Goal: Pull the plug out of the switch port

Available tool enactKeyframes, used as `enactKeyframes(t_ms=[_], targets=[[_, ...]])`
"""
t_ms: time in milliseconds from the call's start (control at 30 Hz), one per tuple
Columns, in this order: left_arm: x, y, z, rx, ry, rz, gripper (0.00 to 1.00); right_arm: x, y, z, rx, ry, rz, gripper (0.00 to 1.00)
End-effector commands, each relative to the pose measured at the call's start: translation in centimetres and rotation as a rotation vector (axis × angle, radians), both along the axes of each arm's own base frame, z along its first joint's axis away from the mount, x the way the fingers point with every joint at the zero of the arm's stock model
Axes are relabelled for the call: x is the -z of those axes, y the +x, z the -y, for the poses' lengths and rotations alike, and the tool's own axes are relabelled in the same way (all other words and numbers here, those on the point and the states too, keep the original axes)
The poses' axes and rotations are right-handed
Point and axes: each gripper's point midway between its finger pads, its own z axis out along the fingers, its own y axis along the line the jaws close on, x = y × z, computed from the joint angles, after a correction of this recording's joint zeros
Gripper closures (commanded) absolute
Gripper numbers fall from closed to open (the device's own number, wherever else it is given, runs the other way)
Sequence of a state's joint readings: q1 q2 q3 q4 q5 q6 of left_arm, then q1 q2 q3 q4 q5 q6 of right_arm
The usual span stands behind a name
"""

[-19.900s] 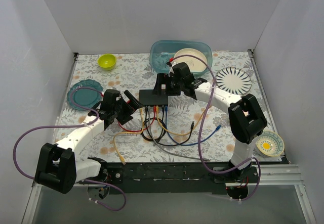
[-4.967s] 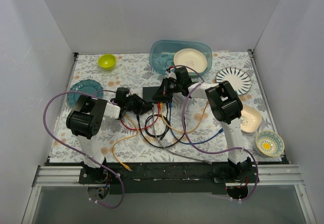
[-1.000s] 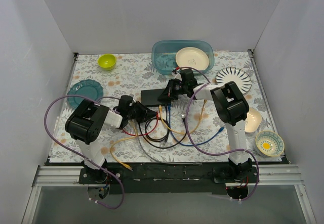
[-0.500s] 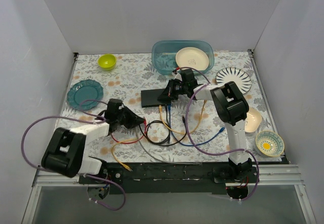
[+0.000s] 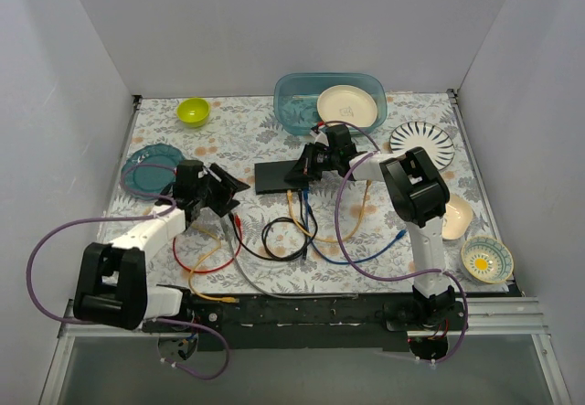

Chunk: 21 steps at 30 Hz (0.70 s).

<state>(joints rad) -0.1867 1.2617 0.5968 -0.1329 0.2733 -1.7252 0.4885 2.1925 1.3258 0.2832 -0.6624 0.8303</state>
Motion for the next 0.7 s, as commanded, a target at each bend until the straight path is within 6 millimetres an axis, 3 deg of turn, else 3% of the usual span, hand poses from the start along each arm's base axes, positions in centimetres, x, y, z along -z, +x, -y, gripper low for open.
enactKeyframes(t_ms=[0,33,67,200,300,433,667], targets=[[-4.5,3.9,4.3,0.153,-0.127,0.190,0.41,4.5,-1.3,1.9,0.027,-0.145,-0.075,0.93],[-4.7,4.3,5.2,0.184,-0.135,0.198,0.45,4.6,-1.4,1.9,0.027,-0.146,-0.077,0.93],[-3.2,4.2,6.2,0.218,-0.140,0.161,0.48,4.8,-1.5,2.0,0.024,-0.145,-0.080,0.93],[-1.2,2.7,11.3,0.361,-0.170,0.141,0.56,4.9,-1.5,2.1,0.023,-0.146,-0.077,0.93],[1.4,1.9,12.9,0.373,-0.183,0.082,0.61,5.1,-1.6,2.1,0.027,-0.141,-0.087,0.93],[4.4,1.6,13.0,0.327,-0.194,-0.001,0.63,5.1,-1.6,1.9,0.028,-0.135,-0.089,0.93],[7.7,3.4,12.6,0.254,-0.126,-0.089,0.62,4.9,-1.4,1.8,0.024,-0.129,-0.085,0.93]])
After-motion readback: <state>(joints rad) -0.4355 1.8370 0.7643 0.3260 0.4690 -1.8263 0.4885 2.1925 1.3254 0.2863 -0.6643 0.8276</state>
